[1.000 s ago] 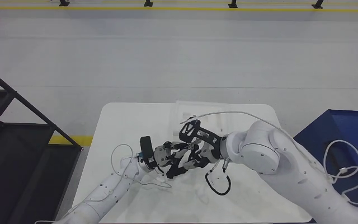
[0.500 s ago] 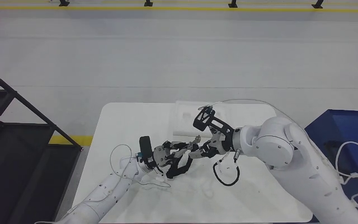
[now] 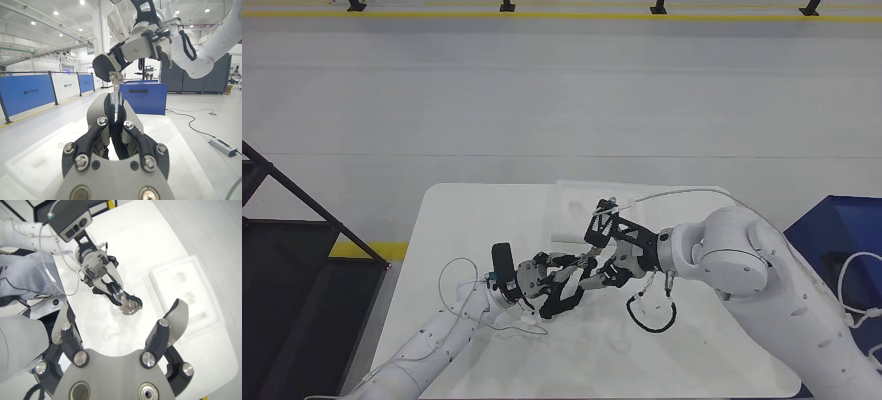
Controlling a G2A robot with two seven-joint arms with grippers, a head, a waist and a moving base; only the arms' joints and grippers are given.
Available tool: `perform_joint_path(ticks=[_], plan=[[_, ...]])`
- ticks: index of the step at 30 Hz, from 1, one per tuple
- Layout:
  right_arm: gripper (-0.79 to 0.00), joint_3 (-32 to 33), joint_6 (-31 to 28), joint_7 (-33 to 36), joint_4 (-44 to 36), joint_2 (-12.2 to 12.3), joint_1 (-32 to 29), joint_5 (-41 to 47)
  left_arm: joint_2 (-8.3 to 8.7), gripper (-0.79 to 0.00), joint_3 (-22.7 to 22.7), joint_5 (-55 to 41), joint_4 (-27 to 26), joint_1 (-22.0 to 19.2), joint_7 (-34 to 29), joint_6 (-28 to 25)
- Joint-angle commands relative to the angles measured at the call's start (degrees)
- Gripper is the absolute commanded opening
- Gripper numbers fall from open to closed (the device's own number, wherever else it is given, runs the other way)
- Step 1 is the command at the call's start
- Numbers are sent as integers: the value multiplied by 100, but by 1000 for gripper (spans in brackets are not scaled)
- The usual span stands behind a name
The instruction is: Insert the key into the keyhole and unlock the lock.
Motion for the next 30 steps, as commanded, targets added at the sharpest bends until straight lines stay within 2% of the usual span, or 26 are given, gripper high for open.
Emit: perform_joint_path(ticks=[1,3,10,22,24,27,30], plan=[[0,73,-938,-267,110,24,11,-110,0,-785,1,-1,0,-3,-5,-5],[0,114,-1723,-570,203,51,-12,-115,3,-785,-5,15,2,-12,-6,-6],[0,-116,-2866,-1714,357,276,174,-1391,17,-785,-22,35,-14,-10,-4,-4],[0,-139,-2892,-1810,292,280,109,-1534,25,-785,-28,43,-32,-12,-29,-29],[0,-213,-3143,-1991,271,302,157,-1859,27,-785,-26,52,-38,-14,-25,-25],[0,-404,-3143,-2295,55,344,338,-2514,30,-785,-26,51,-36,-12,-15,-15],[0,-596,-3143,-3054,-38,417,478,-3398,29,-785,-20,44,-38,-3,-16,-16]])
